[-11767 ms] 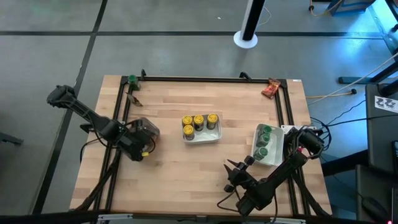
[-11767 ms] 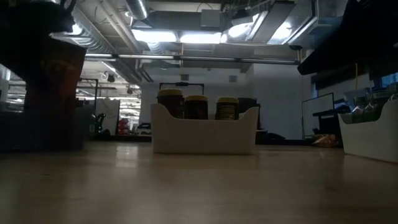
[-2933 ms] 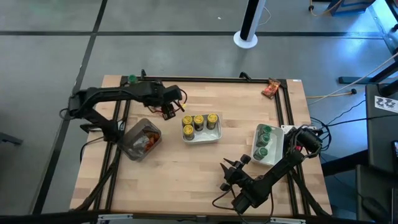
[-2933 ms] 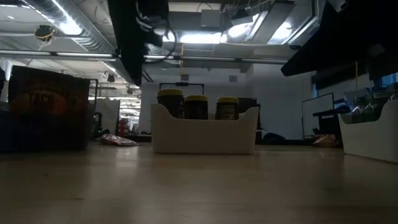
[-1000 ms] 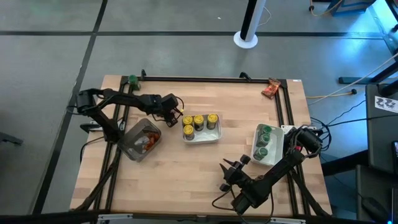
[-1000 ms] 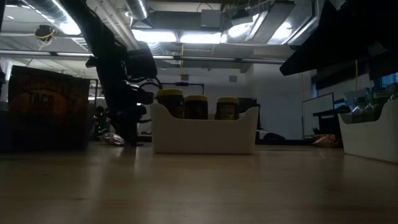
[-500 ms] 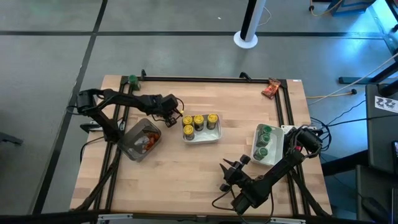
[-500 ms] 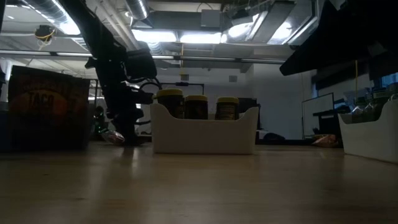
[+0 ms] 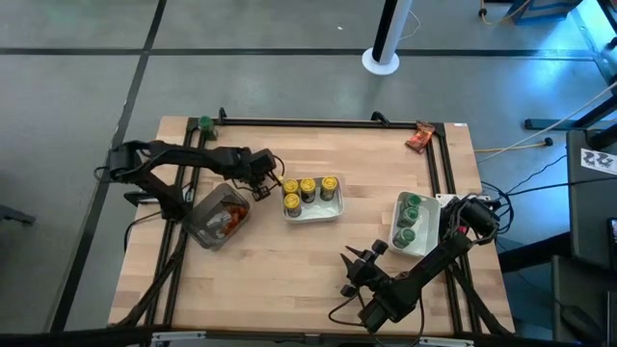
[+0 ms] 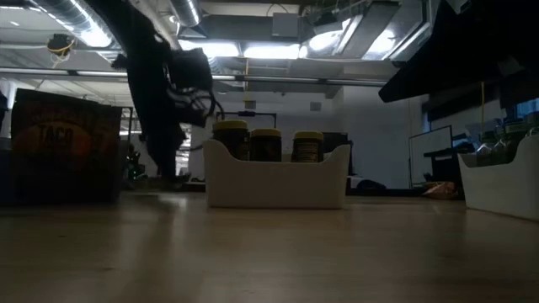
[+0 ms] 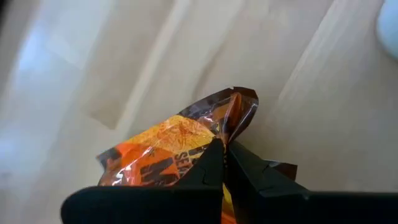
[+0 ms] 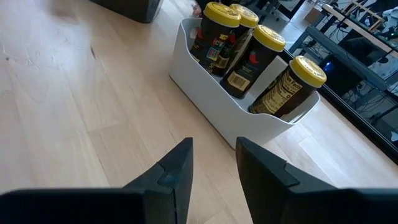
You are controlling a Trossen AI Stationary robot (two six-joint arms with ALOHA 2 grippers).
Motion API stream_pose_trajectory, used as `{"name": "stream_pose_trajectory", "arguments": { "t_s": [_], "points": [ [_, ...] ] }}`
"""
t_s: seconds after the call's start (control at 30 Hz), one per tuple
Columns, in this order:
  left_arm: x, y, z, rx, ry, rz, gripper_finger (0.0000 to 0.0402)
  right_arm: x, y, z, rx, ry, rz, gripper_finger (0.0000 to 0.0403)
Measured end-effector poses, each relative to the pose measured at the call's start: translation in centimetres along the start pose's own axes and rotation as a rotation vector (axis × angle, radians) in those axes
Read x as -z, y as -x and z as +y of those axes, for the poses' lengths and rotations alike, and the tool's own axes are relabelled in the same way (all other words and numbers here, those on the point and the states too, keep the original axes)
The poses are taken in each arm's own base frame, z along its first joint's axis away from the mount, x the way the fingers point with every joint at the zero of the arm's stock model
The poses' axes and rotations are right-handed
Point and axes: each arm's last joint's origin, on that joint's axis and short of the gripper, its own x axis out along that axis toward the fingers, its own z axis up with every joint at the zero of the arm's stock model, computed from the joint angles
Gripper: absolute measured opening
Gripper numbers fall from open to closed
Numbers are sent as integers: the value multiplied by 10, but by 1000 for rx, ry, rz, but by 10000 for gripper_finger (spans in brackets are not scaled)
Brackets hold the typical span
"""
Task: Sort spices by type
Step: Put the left orange seasoning pack into the black bin
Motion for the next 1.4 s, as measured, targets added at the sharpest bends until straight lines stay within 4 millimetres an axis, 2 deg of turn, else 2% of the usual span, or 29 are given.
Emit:
{"name": "stream_pose_trajectory", "arguments": {
  "t_s": [0.33,0.6,0.73,0.87,1.03,1.23,1.4],
  "points": [
    [-1,45,3,14,4,-102,0,0,0,0,0,-1,0,121],
    [-2,102,2,61,12,-229,0,0,0,0,0,-1,0,121],
    [4,131,1,100,26,-283,0,0,0,0,0,-1,0,121],
    [16,158,0,150,44,-326,0,0,0,0,0,-1,0,121],
    [36,181,-1,217,79,-357,0,0,0,0,0,-1,0,121],
    [65,199,2,305,125,-331,0,0,0,0,0,-1,0,121],
    [80,213,1,462,110,-345,0,-1,-2,0,4,-4,2,121]
  ]
}}
